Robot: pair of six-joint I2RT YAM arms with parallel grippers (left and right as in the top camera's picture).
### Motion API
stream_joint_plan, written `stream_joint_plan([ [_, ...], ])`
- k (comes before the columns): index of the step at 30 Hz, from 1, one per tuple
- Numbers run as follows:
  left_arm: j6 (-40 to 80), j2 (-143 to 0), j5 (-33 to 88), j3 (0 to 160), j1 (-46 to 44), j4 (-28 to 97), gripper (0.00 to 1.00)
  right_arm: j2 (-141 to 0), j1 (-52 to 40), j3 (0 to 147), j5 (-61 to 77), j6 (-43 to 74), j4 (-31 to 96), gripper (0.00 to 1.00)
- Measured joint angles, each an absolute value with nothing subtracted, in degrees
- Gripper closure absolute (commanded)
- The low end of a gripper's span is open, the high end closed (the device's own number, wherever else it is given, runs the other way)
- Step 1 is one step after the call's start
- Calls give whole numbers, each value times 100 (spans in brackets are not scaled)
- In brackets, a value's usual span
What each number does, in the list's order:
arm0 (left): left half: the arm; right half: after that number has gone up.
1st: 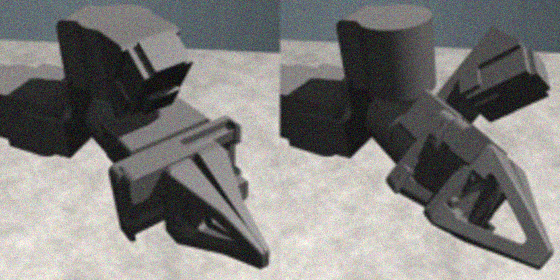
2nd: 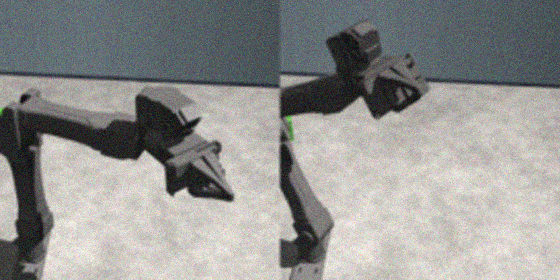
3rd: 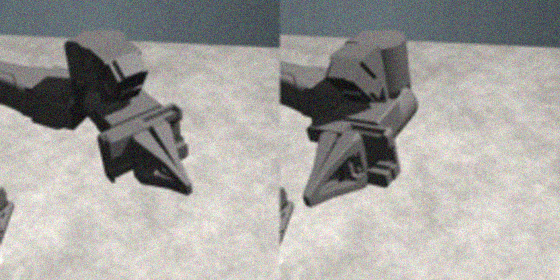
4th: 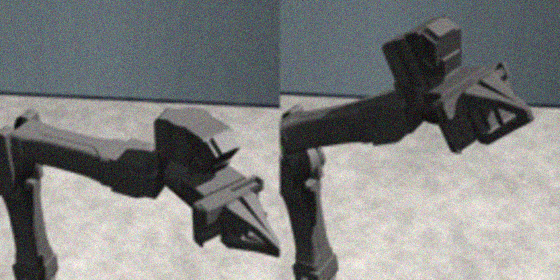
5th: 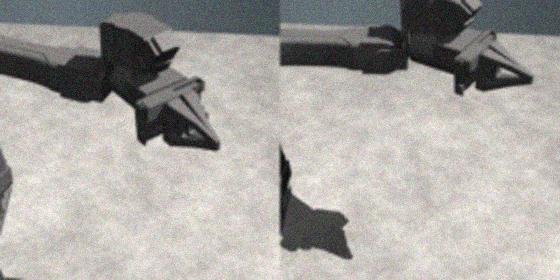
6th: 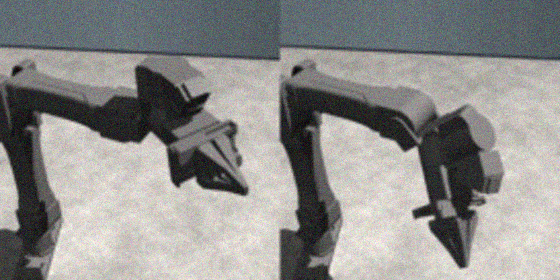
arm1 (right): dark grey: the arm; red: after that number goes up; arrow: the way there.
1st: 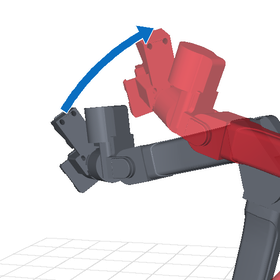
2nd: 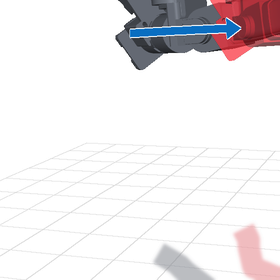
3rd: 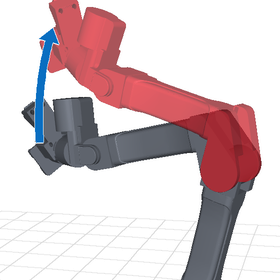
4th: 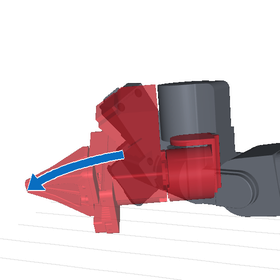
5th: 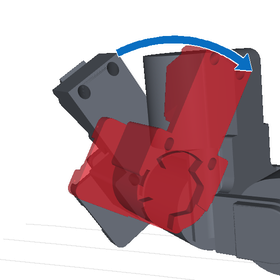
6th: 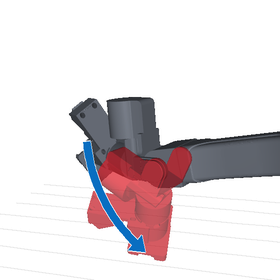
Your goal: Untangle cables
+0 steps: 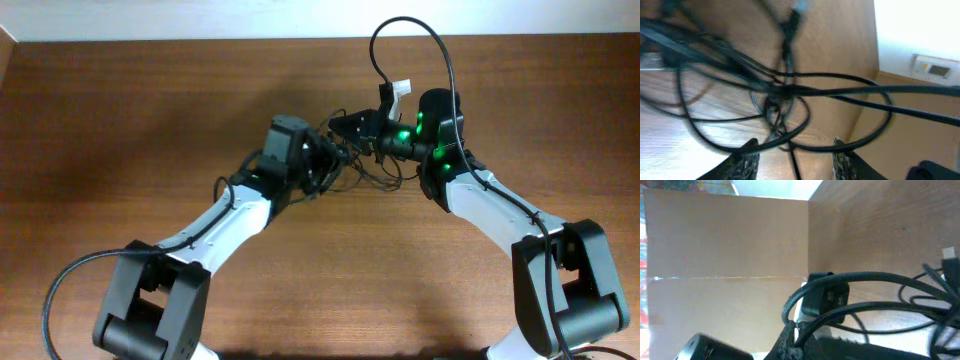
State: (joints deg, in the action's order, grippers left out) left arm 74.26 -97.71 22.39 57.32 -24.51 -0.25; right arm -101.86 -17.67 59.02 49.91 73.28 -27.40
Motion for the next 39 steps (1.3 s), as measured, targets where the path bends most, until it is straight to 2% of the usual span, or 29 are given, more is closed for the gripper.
stream_joint_plan([
  [1, 7354, -9771, 2008, 5732, -2650, -132, 94, -10186, -1767, 5902, 5146, 7605, -2851, 96],
  [2, 7321, -9771, 1761, 5732, -2773, -78, 100, -10195, -1763, 5874, 5260, 7850, -3395, 96],
  [5, 7166, -9714, 1236, 5863, -2792, 425, 100, -10272, -1750, 5795, 5408, 8372, -4613, 96],
  [8, 6449, -9577, 998, 5990, -2692, 1216, 100, -10337, -1455, 5782, 5358, 8471, -4672, 96],
  [10, 5780, -9544, 1004, 6075, -2602, 1520, 100, -10355, -858, 5787, 5367, 8350, -4626, 96],
  [13, 4394, -9177, 1426, 5765, -2261, 1452, 100, -10278, -189, 6348, 4995, 7288, -3551, 93],
  [18, 3330, -7133, 1894, 5699, -2161, 624, 100, -10195, -202, 6471, 4670, 5328, -1140, 82],
  [20, 3109, -6667, 1931, 5699, -2056, 598, 100, -10195, -202, 6466, 5035, 5085, -899, 71],
  [21, 3057, -6512, 1938, 5699, -1927, 637, 100, -10195, -202, 6466, 5658, 4974, -897, 61],
  [24, 2958, -6399, 1940, 5699, -1691, 644, 100, -10195, -228, 6466, 6235, 4786, -871, 48],
  [26, 3533, -6403, 1872, 5699, -1487, 644, 100, -10178, -471, 6466, 6466, 4477, -740, 46],
  [30, 4285, -6414, 1723, 5699, -1315, 672, 100, -9476, -1144, 6460, 5299, 3717, 497, 47],
  [35, 4012, -6418, 1909, 5699, -1315, 753, 100, -8680, -1592, 6514, 4259, 3518, 762, 48],
  [39, 3293, -6418, 2211, 5699, -1315, 838, 100, -8670, -2335, 7889, 2561, 3146, 2757, 48],
])
